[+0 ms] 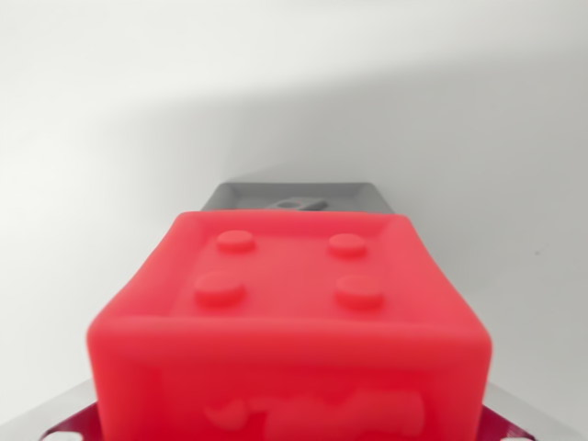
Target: Destack cube
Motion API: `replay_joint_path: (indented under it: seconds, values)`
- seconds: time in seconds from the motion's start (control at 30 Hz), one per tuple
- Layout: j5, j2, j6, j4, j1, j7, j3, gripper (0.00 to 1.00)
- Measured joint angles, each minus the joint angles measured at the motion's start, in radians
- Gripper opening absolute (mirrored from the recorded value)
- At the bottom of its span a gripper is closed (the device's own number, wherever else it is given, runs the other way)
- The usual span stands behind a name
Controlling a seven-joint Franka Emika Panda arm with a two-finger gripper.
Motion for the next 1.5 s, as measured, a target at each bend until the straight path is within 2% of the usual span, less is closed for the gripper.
replay_joint_path:
  seconds: [0.33, 0.6, 1.27, 1.5]
  values:
    - [0.000, -0.008, -0.006, 0.000, 0.000, 0.000, 0.000, 0.00]
    - [0.000, -0.037, -0.029, -0.004, 0.000, 0.000, -0.001, 0.00]
    - [-0.001, -0.137, -0.117, -0.011, 0.001, -0.001, -0.005, 0.00]
    - [-0.007, -0.168, -0.103, -0.064, 0.000, -0.067, -0.004, 0.00]
